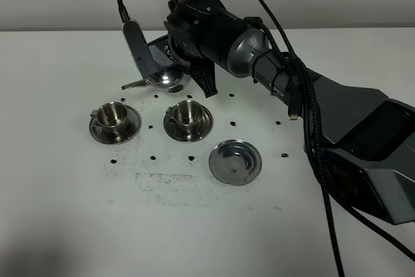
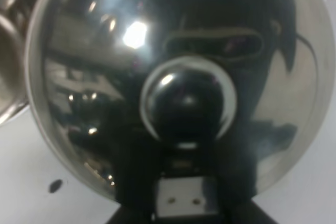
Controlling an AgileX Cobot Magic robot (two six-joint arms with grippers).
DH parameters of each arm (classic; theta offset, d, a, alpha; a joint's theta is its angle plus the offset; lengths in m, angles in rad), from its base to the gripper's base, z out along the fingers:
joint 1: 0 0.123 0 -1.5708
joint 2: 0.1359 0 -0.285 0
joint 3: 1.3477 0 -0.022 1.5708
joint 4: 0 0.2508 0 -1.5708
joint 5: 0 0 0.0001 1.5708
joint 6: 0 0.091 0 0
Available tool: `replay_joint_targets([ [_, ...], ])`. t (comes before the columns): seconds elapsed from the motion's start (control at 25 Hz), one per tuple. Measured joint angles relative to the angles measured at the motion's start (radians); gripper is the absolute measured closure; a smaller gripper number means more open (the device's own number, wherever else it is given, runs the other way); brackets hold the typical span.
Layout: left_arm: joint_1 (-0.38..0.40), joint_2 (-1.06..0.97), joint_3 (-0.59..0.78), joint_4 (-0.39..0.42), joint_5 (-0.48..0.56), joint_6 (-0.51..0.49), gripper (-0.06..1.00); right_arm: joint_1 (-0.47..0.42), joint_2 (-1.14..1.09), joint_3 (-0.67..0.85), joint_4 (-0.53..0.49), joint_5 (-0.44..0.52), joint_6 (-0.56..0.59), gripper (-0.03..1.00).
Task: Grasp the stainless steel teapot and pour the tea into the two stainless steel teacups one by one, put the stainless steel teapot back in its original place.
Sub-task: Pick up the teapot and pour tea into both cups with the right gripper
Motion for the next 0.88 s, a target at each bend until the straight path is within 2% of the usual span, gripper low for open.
replay_joint_targets([
  [0.88,0.000,0.000,0.000,0.008,0.000,0.000,0.28,0.047,0.017,0.000,-0.115,-0.005,0.017,0.79],
])
